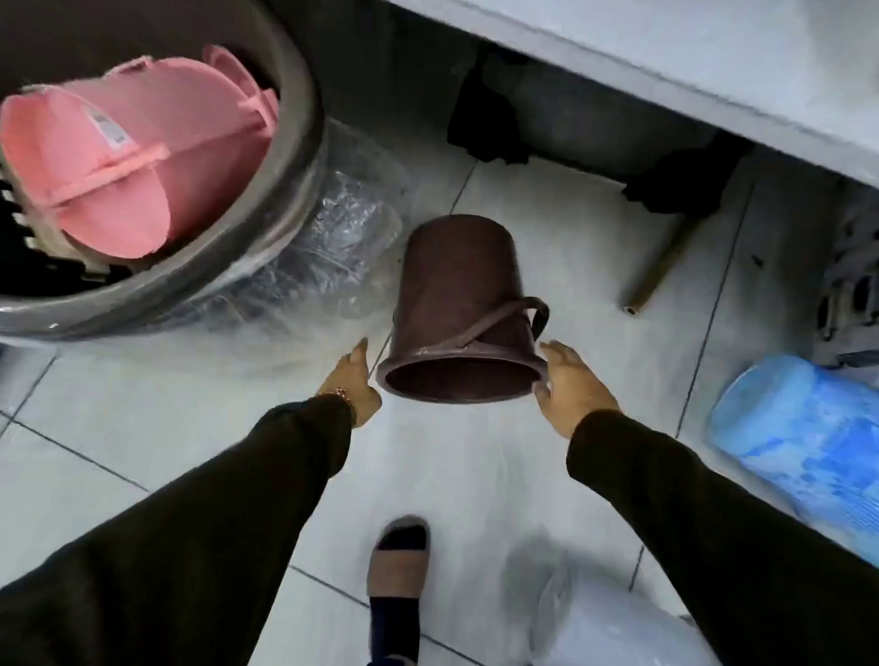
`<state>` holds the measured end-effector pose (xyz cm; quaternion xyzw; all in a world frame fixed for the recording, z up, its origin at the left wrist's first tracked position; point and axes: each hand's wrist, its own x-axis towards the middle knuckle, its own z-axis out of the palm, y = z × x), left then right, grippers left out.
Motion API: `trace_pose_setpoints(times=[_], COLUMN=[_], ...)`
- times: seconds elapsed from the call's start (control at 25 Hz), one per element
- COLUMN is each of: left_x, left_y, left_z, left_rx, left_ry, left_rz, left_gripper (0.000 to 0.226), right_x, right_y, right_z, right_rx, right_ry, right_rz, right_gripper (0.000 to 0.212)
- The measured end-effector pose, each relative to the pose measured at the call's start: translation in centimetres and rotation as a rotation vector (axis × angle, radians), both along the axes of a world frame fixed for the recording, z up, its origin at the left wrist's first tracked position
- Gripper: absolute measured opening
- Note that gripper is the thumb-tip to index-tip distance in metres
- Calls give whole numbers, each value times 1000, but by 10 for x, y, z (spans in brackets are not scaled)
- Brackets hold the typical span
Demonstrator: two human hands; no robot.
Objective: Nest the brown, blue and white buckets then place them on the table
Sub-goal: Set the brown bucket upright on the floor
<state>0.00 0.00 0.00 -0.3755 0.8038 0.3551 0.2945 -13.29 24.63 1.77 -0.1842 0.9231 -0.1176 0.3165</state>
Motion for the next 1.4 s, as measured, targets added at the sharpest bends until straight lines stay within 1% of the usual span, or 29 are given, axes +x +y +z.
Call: trace_pose_setpoints(times=[0.08,0.16,0.28,0.36,0.4,0.44,0.52,0.6,0.64,0.68,0.76,0.84,0.88,0.92,1.04,1.16,1.2,1.28,1.4], left_x=[-5,-2,5,-5,-16,-29,-55,-77,-84,-88,-95,-98,-99,-99,-97,-105,-110,-125,-141], left_y=[-8,-16,-17,-22,-26,-29,-32,-33,-30,-25,-16,-13,-12,-13,-12,6,14,36,87], left_z=[-30,-54,-62,-47,-36,-24,-3,8,10,10,6,1,0,1,12,37,45,57,71], left_rx=[-37,-17,32,72,95,122,197,358,439,476,449,410,369,279,-47,-336,-397,-432,-441], left_ry=[-48,-87,-10,98,170,259,360,299,243,222,264,312,331,341,312,295,309,360,409], left_rz=[-69,-40,16,9,26,89,281,440,463,453,472,492,444,346,17,-386,-527,-755,-939], left_gripper=[73,61,37,22,19,20,34,61,73,80,79,75,73,71,72,75,75,74,70], right_x=[-7,-11,-15,-28,-38,-50,-70,-81,-81,-78,-72,-68,-70,-71,-74,-71,-71,-70,-64], right_y=[-8,-12,2,10,11,11,7,1,-2,-3,-1,2,2,3,3,15,22,44,92], right_z=[-30,-49,-57,-46,-40,-33,-23,-20,-23,-28,-37,-39,-36,-33,-19,2,9,18,23], right_rx=[-57,-99,-172,-179,-171,-167,-167,-152,-147,-153,-168,-189,-193,-186,-130,-79,-61,-35,2], right_ry=[-22,-6,103,206,245,266,221,146,95,38,-36,-67,-80,-84,-7,125,148,171,165], right_rz=[-100,-187,-224,-212,-204,-210,-301,-433,-519,-617,-755,-783,-778,-759,-662,-507,-457,-412,-426], right_gripper=[54,45,28,26,27,29,32,32,32,32,31,31,33,38,62,68,68,68,68])
